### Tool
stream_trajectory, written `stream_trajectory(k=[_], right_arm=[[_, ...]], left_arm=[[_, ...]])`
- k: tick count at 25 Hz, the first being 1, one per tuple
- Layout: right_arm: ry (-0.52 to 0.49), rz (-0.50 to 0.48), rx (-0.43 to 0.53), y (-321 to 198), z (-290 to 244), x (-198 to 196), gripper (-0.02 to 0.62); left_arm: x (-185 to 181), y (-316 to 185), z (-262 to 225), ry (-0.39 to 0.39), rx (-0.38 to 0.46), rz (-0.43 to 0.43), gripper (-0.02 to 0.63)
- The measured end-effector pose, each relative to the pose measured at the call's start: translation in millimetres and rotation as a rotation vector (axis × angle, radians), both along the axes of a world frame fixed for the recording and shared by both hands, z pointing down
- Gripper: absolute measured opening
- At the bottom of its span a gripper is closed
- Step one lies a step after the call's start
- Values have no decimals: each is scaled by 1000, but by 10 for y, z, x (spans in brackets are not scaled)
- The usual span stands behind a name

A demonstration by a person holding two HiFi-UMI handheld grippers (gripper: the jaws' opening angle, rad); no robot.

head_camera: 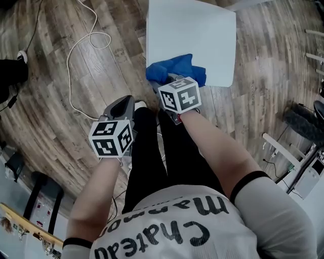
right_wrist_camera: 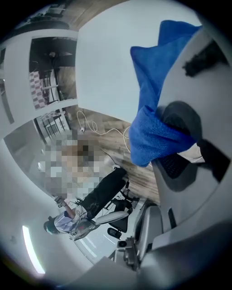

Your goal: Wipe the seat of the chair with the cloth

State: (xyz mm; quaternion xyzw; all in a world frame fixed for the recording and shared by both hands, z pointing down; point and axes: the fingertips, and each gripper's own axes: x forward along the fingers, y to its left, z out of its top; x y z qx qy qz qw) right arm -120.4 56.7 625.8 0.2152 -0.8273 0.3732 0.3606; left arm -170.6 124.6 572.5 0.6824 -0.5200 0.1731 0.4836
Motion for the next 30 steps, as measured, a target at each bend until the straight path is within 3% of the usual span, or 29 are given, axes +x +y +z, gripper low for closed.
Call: stream_trajectory(k=[7, 12, 15, 21, 30], right_arm=[[0, -44, -93, -11, 289, 216, 66], [23, -36, -76, -76, 296, 561, 66], [40, -85, -62, -94, 326, 775, 66], [46, -98, -36, -264, 347, 1554, 66], [90, 1, -25, -536, 386, 2692, 66]], left_arm=[[132, -10, 93, 5, -24, 10, 9], [414, -108, 39, -14, -21, 13, 9], [649, -146, 61, -4, -44, 5, 9], [1370, -217, 15, 12, -84, 107, 9], [2164, -608, -28, 20, -91, 211, 9]])
